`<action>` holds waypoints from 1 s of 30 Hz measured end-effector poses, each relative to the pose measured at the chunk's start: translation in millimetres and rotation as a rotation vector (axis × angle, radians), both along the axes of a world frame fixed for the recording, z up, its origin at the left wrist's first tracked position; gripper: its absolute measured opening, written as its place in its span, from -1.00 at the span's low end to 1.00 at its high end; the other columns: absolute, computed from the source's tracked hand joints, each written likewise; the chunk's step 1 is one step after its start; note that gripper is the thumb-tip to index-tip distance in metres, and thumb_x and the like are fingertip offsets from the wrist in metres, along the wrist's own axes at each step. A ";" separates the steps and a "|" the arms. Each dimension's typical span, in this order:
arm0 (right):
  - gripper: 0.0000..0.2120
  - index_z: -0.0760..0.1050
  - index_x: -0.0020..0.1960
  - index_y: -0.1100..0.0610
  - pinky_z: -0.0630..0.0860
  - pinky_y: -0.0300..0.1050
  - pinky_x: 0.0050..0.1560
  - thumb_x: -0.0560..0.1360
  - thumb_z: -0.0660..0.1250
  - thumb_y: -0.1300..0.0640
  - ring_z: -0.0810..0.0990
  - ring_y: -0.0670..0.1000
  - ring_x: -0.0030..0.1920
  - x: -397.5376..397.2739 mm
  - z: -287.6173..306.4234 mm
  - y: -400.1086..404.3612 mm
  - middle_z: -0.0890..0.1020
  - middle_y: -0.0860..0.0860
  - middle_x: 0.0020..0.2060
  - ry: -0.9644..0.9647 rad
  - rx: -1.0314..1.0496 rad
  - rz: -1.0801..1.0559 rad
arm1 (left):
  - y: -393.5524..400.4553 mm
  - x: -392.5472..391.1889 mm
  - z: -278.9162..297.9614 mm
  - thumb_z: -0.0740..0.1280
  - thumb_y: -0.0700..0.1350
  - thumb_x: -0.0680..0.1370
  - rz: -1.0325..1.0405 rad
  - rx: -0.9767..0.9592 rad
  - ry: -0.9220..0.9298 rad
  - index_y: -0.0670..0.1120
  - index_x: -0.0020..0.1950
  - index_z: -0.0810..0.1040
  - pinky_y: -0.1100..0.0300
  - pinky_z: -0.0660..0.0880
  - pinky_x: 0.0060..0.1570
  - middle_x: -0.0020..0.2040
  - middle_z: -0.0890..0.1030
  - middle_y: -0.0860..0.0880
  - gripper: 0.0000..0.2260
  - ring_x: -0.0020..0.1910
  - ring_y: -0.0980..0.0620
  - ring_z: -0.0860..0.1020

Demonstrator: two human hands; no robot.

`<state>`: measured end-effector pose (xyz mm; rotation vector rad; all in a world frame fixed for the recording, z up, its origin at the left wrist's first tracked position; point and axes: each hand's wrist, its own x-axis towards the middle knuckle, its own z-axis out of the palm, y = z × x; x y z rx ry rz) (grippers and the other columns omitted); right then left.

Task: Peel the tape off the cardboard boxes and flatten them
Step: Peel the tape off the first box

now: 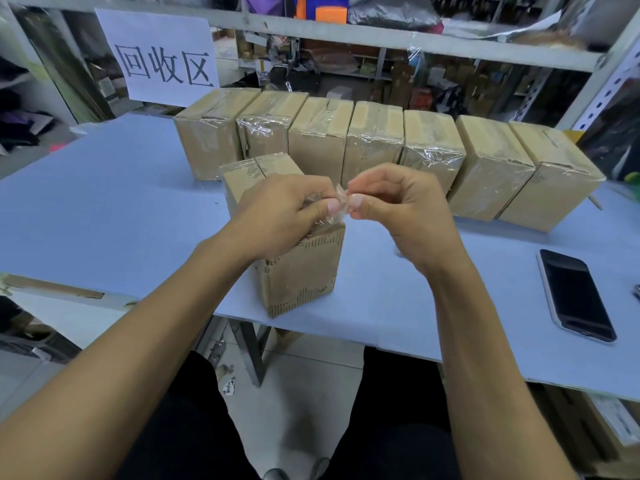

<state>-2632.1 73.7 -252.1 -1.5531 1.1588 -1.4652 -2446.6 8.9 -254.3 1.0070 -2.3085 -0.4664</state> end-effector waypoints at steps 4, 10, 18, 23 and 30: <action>-0.80 0.54 -0.21 0.16 0.63 -0.09 -0.16 0.43 0.50 0.39 0.63 0.04 -0.22 3.4 0.6 4.1 0.64 0.10 -0.29 -0.042 0.058 -0.097 | 4.5 2.0 1.7 0.16 0.18 0.49 -0.020 0.020 0.005 0.11 -0.11 0.56 -0.11 0.51 -0.04 -0.20 0.62 0.10 -0.76 -0.12 0.05 0.55; -0.80 0.53 -0.25 0.16 0.46 -0.11 -0.30 0.43 0.50 0.35 0.50 -0.05 -0.33 24.7 1.4 1.4 0.58 0.06 -0.36 0.043 0.019 -0.160 | 11.1 5.9 1.5 0.30 0.33 0.37 -0.051 -0.063 0.072 0.11 -0.10 0.55 -0.09 0.50 -0.11 -0.15 0.59 0.11 -0.67 -0.12 0.08 0.54; -0.72 0.68 0.11 0.07 0.55 -0.10 0.23 0.48 0.46 0.35 0.63 -0.18 0.16 8.9 15.6 8.3 0.72 -0.09 0.07 0.346 0.140 0.095 | 10.6 9.4 -2.6 0.40 0.10 0.42 0.068 -0.025 0.215 0.05 -0.02 0.59 0.05 0.49 -0.14 -0.28 0.58 0.15 -0.79 -0.24 0.14 0.53; -0.67 0.59 0.06 -0.14 0.56 0.06 0.25 0.48 0.48 0.27 0.57 -0.19 0.24 9.8 3.0 11.5 0.65 -0.21 0.12 0.302 0.076 -0.088 | 12.1 9.5 -0.7 0.26 -0.08 0.59 0.060 0.053 0.315 -0.01 0.15 0.55 0.08 0.53 0.03 -0.11 0.69 0.05 -0.83 -0.07 0.14 0.63; -0.65 0.58 0.16 -0.04 0.47 -0.17 0.20 0.43 0.56 0.15 0.50 -0.27 0.23 29.9 -34.4 13.9 0.54 -0.31 0.21 0.385 0.049 -0.117 | 5.0 20.8 2.2 0.21 0.04 0.56 0.099 -0.025 0.171 0.04 -0.02 0.61 0.10 0.36 0.16 0.06 0.62 0.09 -0.80 0.14 0.08 0.48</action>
